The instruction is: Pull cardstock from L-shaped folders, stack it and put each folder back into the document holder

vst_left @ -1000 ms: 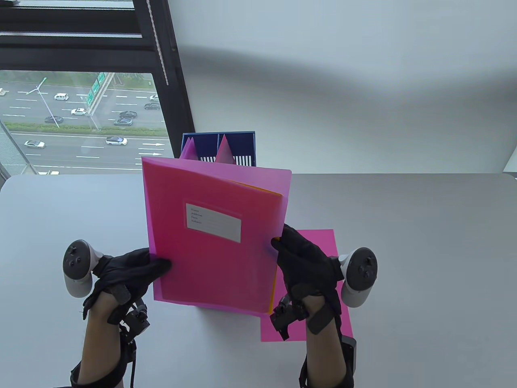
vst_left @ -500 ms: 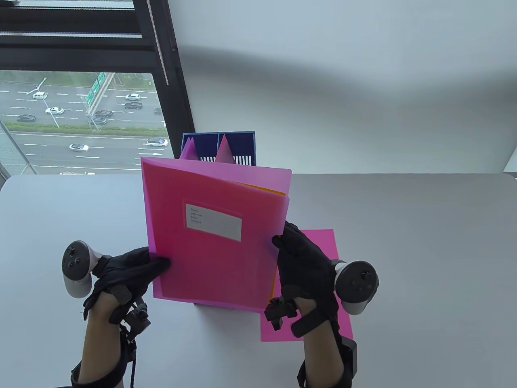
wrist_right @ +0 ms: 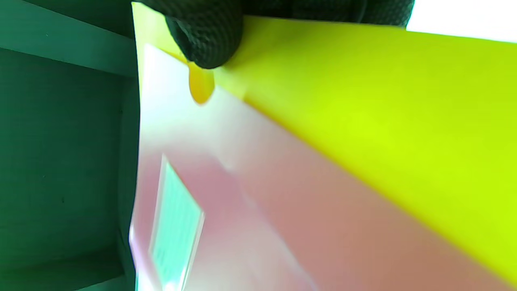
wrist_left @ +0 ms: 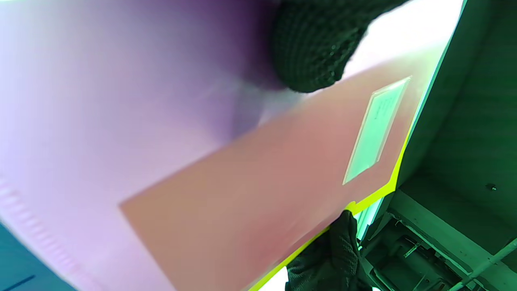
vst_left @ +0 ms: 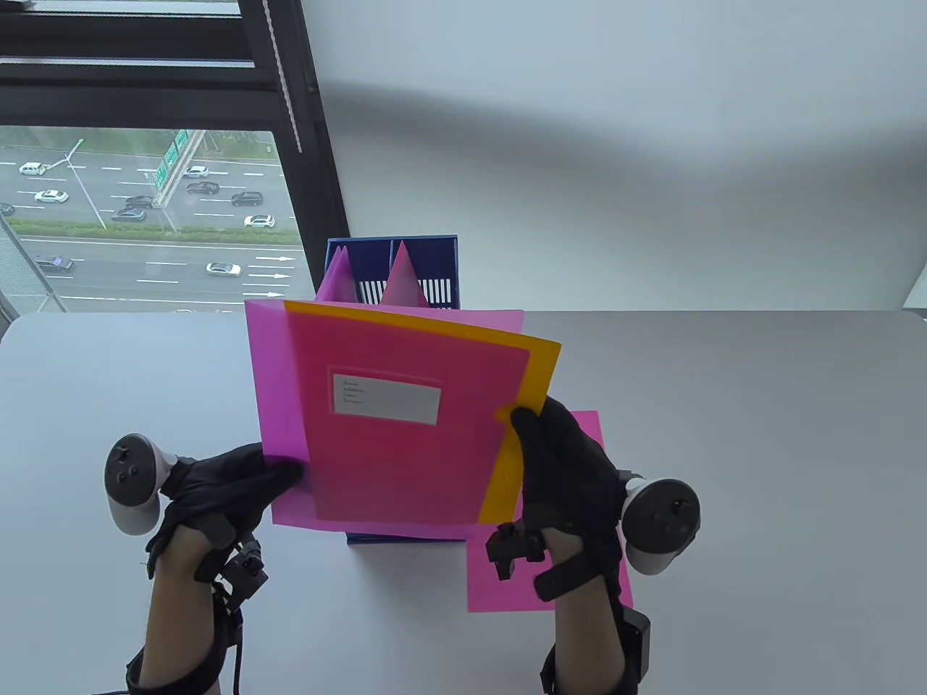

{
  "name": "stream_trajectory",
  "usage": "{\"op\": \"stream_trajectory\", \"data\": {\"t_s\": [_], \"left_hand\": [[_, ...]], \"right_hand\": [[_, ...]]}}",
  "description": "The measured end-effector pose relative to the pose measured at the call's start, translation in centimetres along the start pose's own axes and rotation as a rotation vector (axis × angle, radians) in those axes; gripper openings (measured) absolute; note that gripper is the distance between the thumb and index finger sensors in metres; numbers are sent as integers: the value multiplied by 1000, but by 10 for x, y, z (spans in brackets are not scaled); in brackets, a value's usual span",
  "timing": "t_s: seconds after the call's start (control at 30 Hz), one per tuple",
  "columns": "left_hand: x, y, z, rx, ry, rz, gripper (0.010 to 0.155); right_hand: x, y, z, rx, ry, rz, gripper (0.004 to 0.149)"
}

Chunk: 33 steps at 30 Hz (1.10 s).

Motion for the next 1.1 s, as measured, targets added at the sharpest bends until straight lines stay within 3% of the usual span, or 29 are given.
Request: {"op": "stream_trajectory", "data": {"t_s": [0.3, 0.6, 0.83, 1.0, 1.1], "left_hand": [[2, -8, 19, 86, -16, -18, 40], [2, -14, 31, 135, -46, -32, 40], [1, -16, 35, 152, -45, -31, 40], [1, -17, 38, 167, -53, -29, 40], [1, -18, 40, 173, -58, -29, 40]], "right_hand": [[1, -10, -49, -170, -141, -3, 37], [-10, -24, -96, -293, -258, 80, 39], [-38, -24, -110, -202, -434, 264, 39], [-73, -27, -115, -179, -441, 370, 39], [-96, -28, -115, -100, -456, 467, 39]]}}
Point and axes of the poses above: the tracker on the back of each hand, its own x axis roughly to the thumb side, its own y axis roughly from the wrist to the fingertips, z = x × y, the point moved 2 cm from there along y, roughly from the wrist to the fingertips, and after that the axes turned 9 degrees about x, right-handed, at the moved point
